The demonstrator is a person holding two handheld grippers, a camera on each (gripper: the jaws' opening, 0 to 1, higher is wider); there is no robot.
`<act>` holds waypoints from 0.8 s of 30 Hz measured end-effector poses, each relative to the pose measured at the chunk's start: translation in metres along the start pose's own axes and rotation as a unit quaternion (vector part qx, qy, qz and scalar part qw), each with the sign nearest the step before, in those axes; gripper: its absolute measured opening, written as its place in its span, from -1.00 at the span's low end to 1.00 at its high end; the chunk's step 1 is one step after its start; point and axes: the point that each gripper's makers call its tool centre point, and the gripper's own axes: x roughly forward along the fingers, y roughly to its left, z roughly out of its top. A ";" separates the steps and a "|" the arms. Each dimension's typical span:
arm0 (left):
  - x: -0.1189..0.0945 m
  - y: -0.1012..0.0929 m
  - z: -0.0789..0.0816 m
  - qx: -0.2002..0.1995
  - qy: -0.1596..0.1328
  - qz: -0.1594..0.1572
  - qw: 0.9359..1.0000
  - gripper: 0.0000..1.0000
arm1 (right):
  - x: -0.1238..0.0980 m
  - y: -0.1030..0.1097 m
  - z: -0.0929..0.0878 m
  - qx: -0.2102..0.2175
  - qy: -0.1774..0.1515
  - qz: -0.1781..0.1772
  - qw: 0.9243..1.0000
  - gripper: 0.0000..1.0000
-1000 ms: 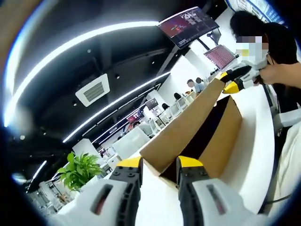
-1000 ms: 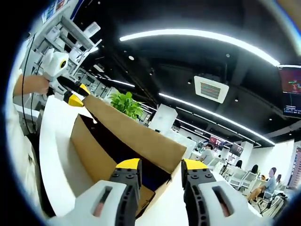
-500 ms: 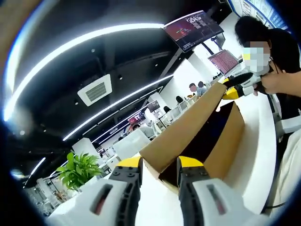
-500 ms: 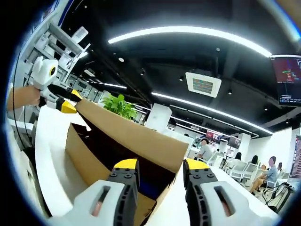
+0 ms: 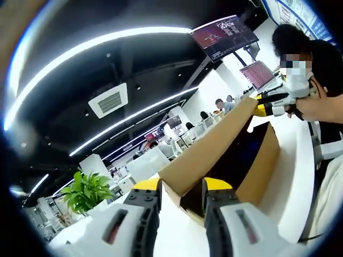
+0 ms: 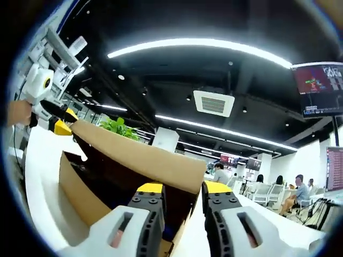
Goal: Operate the shoe box by opening the lid, removing the specified soft item, and placing it in the target area until the item is outside and the box remains undamaged.
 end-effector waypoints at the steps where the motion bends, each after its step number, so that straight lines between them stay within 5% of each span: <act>1: 0.000 0.000 0.000 -0.003 -0.001 -0.001 1.000 -0.40 | 0.000 -0.004 -0.003 -0.003 0.007 -0.012 1.000 -0.83; 3: 0.000 0.000 -0.001 -0.005 0.000 -0.002 1.000 -0.40 | -0.002 -0.013 -0.012 0.023 0.029 -0.039 0.999 -0.95; 5: 0.000 -0.002 -0.002 -0.007 0.001 -0.007 1.000 -0.40 | 0.000 -0.008 -0.010 0.070 0.021 -0.022 0.997 -0.96; 7: -0.001 -0.003 -0.002 -0.002 0.000 -0.006 1.000 -0.39 | 0.000 -0.014 -0.010 0.037 0.018 -0.031 0.999 -0.96; 14: -0.002 -0.003 -0.002 0.000 0.001 -0.007 1.000 -0.39 | 0.001 -0.013 -0.008 0.048 0.018 -0.040 0.998 -0.97; 16: -0.002 -0.004 -0.002 0.005 0.002 -0.009 1.000 -0.36 | 0.003 -0.014 -0.006 0.070 0.026 -0.043 0.996 -0.98; 18: -0.001 -0.004 -0.001 0.007 0.000 -0.018 1.000 -0.32 | 0.004 -0.016 -0.005 0.038 0.049 -0.052 0.997 -0.99; 24: 0.000 0.001 0.004 -0.053 -0.001 -0.053 0.997 -0.29 | 0.006 -0.014 0.000 0.040 0.068 -0.068 0.995 -0.99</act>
